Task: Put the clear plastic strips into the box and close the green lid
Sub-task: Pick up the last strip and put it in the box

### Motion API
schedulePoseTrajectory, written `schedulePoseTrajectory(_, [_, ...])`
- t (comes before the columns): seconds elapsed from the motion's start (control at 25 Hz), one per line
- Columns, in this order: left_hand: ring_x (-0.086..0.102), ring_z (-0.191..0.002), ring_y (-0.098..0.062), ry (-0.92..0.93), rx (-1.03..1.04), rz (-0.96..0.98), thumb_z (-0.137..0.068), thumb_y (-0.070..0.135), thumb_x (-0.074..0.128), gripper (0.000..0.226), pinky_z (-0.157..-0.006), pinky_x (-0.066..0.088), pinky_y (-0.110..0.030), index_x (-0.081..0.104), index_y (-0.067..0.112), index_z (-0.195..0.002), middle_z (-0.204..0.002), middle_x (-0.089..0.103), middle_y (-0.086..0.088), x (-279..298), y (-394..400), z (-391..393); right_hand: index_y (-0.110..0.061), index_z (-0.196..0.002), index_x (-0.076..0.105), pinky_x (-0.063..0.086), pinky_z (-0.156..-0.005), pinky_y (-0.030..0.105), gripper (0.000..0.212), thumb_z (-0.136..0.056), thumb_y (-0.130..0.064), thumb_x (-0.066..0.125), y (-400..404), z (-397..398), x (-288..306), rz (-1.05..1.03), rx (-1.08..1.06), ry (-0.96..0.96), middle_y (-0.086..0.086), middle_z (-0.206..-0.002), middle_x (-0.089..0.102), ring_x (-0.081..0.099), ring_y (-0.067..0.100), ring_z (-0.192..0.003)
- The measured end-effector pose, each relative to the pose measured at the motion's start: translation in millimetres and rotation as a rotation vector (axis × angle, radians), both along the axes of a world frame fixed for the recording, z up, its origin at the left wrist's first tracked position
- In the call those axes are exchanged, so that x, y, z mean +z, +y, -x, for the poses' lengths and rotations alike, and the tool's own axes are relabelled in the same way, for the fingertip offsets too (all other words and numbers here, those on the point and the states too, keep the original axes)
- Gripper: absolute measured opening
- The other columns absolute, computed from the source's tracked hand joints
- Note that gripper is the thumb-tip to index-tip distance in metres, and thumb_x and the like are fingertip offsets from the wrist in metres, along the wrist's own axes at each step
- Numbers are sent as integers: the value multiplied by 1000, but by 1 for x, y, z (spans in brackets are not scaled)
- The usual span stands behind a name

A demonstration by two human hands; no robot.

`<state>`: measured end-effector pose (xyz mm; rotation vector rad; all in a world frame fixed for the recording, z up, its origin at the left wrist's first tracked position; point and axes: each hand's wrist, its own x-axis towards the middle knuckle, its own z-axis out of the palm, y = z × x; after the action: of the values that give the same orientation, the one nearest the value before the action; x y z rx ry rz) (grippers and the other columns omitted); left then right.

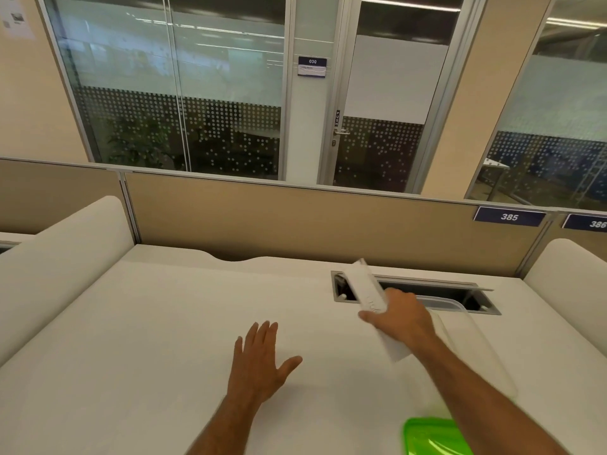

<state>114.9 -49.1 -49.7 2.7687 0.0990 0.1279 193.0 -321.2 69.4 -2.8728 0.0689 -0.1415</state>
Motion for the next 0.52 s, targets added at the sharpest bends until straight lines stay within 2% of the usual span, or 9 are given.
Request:
schedulePoseTrajectory(0.2, [-4,-151,-20,87,-45,-140,-71,89,8,107,-120,0,-52,7,22,-155,-165,4,2,-37,-2,-11,-17,-103,61,53,-65,33,67,-63,-69,72,-69,-15,-8,-86,-275,-59,6,-95,68,66,28,-85])
schedulePoseTrajectory(0.28, [-4,-151,-21,108,-58,-168,-69,89,4,109,-120,-2,-53,7,21,-155,-165,4,1,-47,-3,-14,-16,-105,61,49,-62,32,66,-64,-66,75,-86,-15,-20,-121,-360,-24,7,-96,66,65,30,-86])
schedulePoseTrajectory(0.4, [-4,-151,-20,111,-43,-153,-71,89,3,108,-119,-4,-52,9,21,-155,-165,3,1,-56,-4,-15,-13,-105,60,38,-51,27,66,-66,-64,77,-96,-11,-43,-95,-413,59,5,-87,59,60,28,-77])
schedulePoseTrajectory(0.52, [-4,-151,-19,67,-34,-150,-72,88,1,105,-119,-9,-51,11,23,-155,-165,3,3,-61,-4,-14,-14,-104,60,40,-54,28,62,-67,-59,78,-94,-11,-55,-72,-410,92,3,-86,58,60,27,-78])
